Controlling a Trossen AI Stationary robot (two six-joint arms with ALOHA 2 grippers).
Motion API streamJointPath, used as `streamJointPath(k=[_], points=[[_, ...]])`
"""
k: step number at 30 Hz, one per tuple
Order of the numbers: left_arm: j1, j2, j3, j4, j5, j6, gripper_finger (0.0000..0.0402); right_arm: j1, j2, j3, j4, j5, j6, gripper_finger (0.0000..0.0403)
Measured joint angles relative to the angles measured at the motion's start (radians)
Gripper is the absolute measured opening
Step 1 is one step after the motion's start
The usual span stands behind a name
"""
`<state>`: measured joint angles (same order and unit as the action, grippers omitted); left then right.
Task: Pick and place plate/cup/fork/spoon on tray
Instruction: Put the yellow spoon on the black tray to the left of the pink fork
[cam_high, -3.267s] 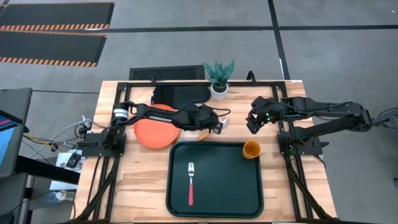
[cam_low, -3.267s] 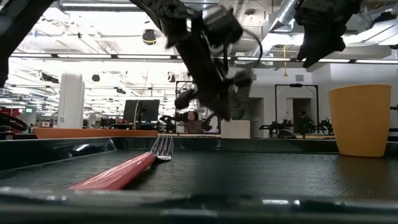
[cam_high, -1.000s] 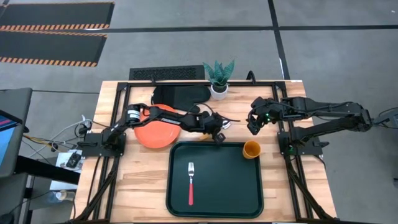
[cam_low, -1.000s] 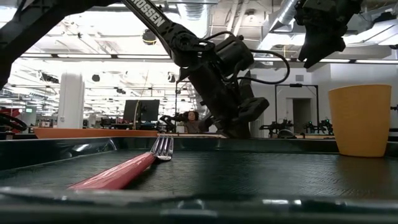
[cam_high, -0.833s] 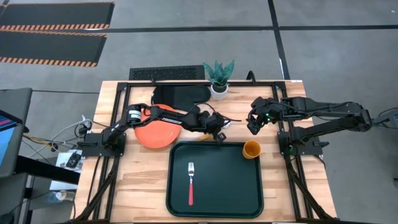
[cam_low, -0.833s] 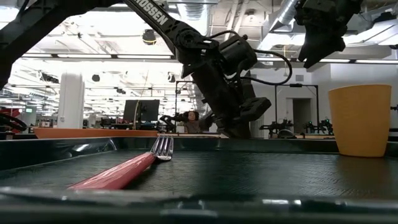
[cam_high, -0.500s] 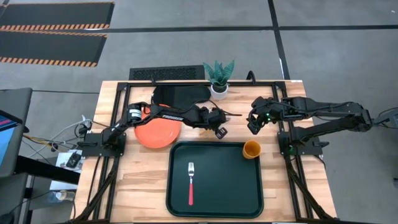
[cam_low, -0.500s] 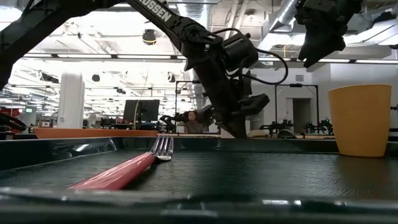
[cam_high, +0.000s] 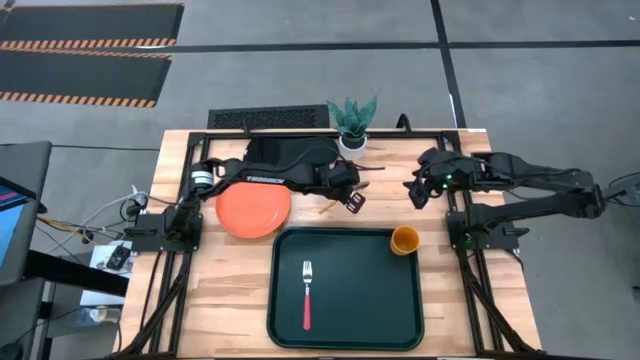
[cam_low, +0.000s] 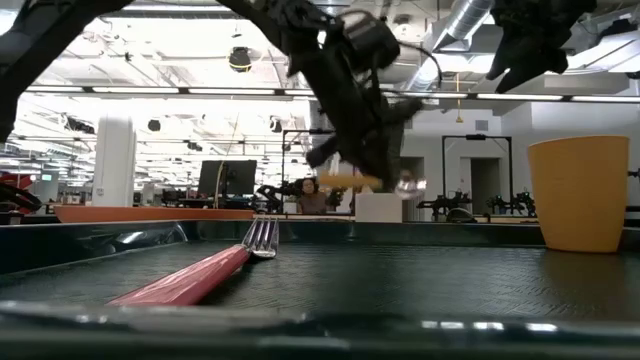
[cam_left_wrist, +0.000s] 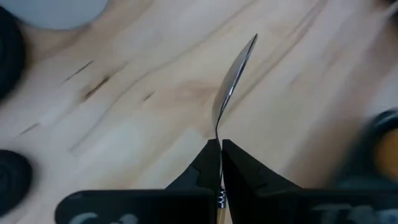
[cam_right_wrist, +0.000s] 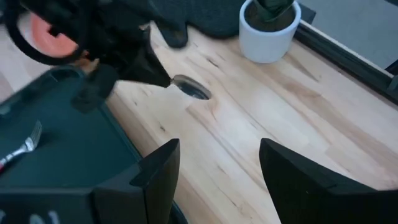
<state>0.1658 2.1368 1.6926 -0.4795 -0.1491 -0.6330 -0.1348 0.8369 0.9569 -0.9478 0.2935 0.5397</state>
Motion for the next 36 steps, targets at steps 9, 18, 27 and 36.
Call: streamJointPath(k=[9,18,27,36], points=[[-0.118,-0.166,0.002,-0.131,-0.043,-0.283,0.0,-0.005,-0.055,0.0,-0.004,0.0,0.001,0.0244],[-0.368,-0.295,-0.118,-0.093,-0.141,-0.683,0.0,-0.002,-0.052,0.0,0.0,-0.008,-0.014,0.0244],[-0.686,-0.472,-0.424,-0.015,-0.471,-1.292,0.0,-0.002,-0.052,0.0,0.008,-0.014,-0.017,0.0244],[-0.887,-0.502,-0.666,0.116,-0.612,-1.611,0.0,-0.005,-0.052,0.0,0.017,-0.015,-0.017,0.0244]])
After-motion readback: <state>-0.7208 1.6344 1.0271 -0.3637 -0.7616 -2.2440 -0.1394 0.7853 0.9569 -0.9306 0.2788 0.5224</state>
